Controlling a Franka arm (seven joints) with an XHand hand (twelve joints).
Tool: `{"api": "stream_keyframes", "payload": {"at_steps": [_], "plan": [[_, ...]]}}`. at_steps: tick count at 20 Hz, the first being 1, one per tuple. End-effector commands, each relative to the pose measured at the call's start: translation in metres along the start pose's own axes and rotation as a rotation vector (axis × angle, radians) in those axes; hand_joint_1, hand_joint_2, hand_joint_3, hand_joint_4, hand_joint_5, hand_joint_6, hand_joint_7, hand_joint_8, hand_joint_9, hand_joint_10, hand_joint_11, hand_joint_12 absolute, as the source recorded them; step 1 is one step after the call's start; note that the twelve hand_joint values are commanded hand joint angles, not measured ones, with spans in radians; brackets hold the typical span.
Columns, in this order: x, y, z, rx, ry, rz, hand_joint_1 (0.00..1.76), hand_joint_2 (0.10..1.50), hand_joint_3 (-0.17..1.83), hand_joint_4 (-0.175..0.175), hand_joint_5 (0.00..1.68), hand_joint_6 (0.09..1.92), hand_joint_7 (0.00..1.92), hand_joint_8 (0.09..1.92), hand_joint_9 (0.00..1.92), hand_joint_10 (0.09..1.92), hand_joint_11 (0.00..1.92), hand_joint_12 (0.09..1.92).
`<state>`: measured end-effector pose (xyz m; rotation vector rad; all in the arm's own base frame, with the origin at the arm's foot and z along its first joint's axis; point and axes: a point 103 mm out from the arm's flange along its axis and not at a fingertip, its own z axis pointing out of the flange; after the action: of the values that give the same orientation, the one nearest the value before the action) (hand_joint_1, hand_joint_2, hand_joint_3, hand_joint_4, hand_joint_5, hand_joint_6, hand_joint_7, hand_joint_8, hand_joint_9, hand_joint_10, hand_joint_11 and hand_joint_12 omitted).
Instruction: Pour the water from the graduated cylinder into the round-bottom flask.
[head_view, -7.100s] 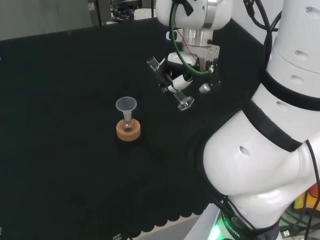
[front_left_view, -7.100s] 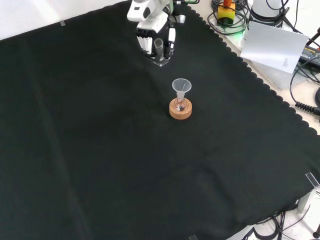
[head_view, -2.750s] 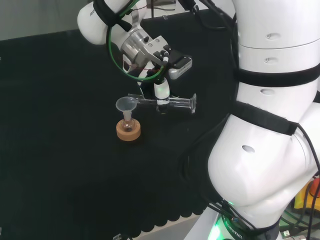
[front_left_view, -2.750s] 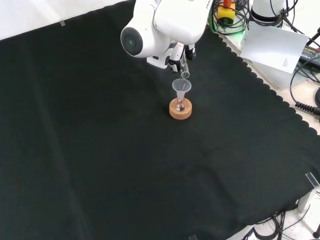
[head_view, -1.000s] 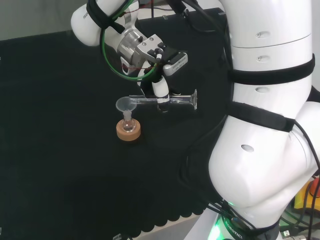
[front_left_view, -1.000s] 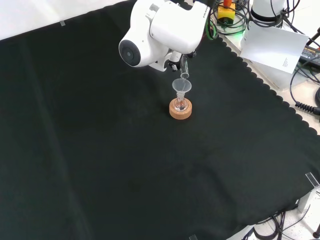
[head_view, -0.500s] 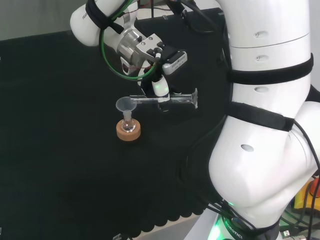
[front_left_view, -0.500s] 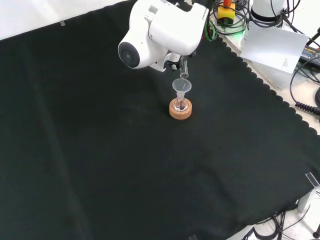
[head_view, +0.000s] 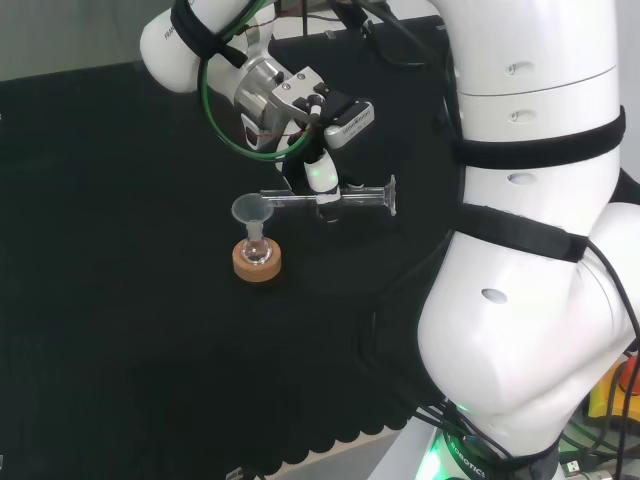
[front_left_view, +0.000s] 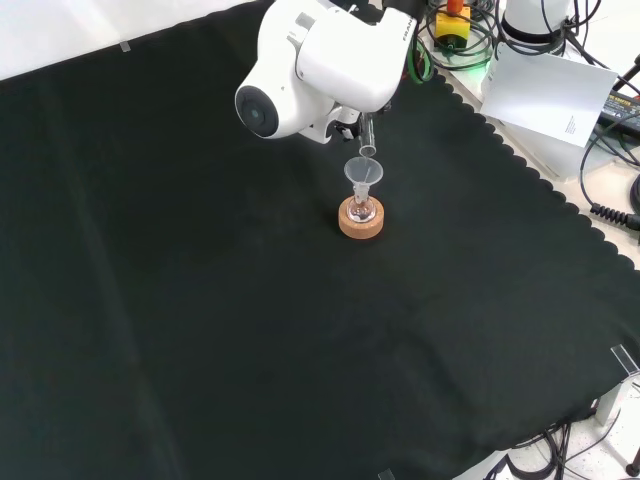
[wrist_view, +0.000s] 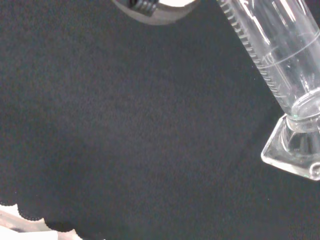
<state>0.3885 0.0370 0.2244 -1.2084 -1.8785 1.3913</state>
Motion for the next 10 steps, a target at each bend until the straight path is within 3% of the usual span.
{"api": "stream_keyframes", "payload": {"at_steps": [1,10], "plan": [[0.0008,0.0008,-0.0010,-0.005,-0.002,-0.003,1.27,1.07,0.00,-0.175,1.05,0.88,1.09,0.86,1.58,0.09,1.39,0.67],[0.0010,0.0003,-0.0024,-0.019,-0.004,-0.012,1.27,1.07,0.00,-0.175,1.05,0.88,1.09,0.86,1.58,0.09,1.39,0.67]]}}
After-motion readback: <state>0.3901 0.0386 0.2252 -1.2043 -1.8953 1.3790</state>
